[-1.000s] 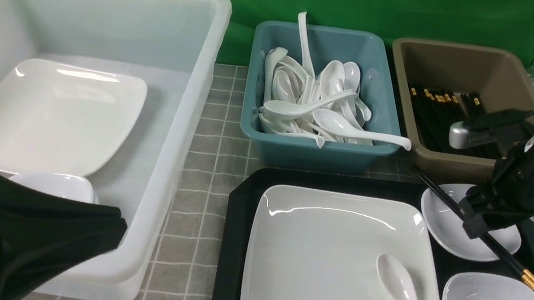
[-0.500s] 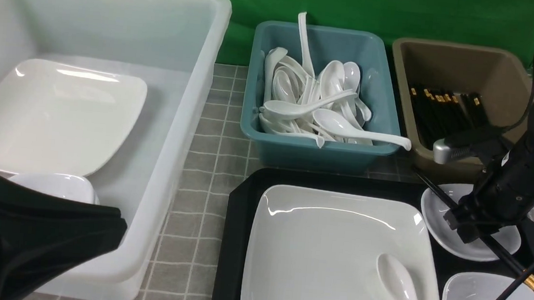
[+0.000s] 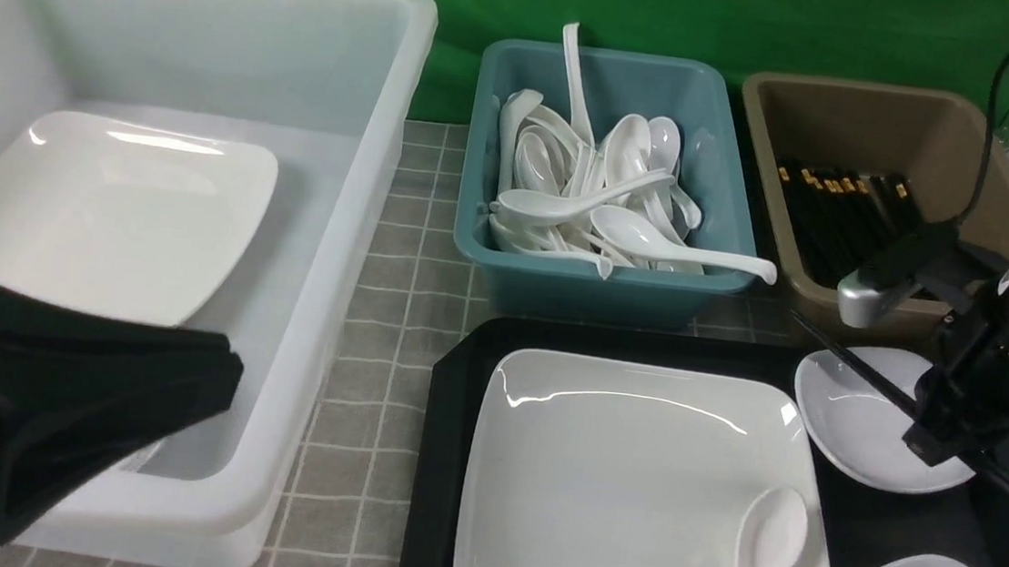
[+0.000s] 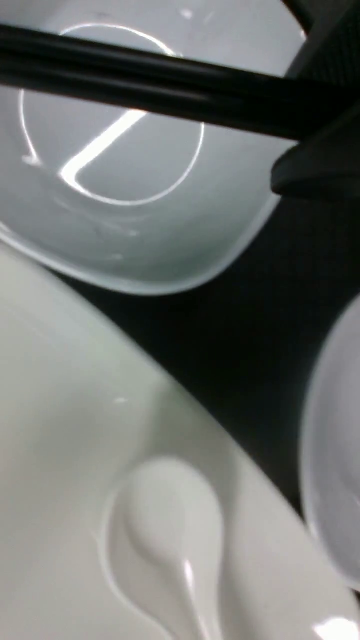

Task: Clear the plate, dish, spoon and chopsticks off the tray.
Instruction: Use the right arm to grab a pair of chopsticks from the plate, then use the right arm to put the chopsticks into the small storage box on the right

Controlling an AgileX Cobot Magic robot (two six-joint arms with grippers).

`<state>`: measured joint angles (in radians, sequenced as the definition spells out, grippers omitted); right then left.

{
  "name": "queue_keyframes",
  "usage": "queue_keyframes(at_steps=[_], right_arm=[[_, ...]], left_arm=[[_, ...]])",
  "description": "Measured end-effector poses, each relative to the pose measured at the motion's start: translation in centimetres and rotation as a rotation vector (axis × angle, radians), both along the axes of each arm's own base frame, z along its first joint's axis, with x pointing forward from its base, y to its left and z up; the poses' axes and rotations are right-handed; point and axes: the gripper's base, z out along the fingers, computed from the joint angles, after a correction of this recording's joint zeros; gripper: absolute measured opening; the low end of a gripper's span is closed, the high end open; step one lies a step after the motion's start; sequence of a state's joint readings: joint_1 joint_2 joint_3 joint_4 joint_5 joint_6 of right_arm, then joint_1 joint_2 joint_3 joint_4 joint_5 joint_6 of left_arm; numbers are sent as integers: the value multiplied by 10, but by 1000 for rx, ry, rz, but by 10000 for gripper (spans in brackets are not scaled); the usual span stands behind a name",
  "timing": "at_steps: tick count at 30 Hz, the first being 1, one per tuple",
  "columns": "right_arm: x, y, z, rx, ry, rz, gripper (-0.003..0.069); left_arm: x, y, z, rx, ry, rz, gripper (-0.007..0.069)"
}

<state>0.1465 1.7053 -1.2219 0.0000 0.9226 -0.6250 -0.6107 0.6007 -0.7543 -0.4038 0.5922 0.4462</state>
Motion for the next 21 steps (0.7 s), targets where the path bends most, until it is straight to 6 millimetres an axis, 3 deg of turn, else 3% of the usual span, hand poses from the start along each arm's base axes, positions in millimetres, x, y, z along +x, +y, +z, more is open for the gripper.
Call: queue_keyframes(at_steps=[6,9,11,14,15,16,18,21], right_arm=[[-17,32,61,147,-263,65,133],[-7,35,84,248,-416,-20,133],[13,26,101,344,-564,-167,133],[44,13,110,446,-675,-331,133],[73,2,105,498,-733,-429,133],[88,-3,100,515,-754,-470,133],[102,-6,92,523,-763,-500,133],[135,-11,60,523,-728,-557,152]], left_arm=[[5,1,11,-80,-96,51,8],[6,2,13,-99,-117,63,8],[7,2,14,-103,-120,65,8],[7,2,14,-103,-120,65,8],[7,2,14,-104,-120,65,8],[7,2,14,-104,-120,65,8],[7,2,14,-104,-120,65,8],[6,2,13,-99,-115,62,8]])
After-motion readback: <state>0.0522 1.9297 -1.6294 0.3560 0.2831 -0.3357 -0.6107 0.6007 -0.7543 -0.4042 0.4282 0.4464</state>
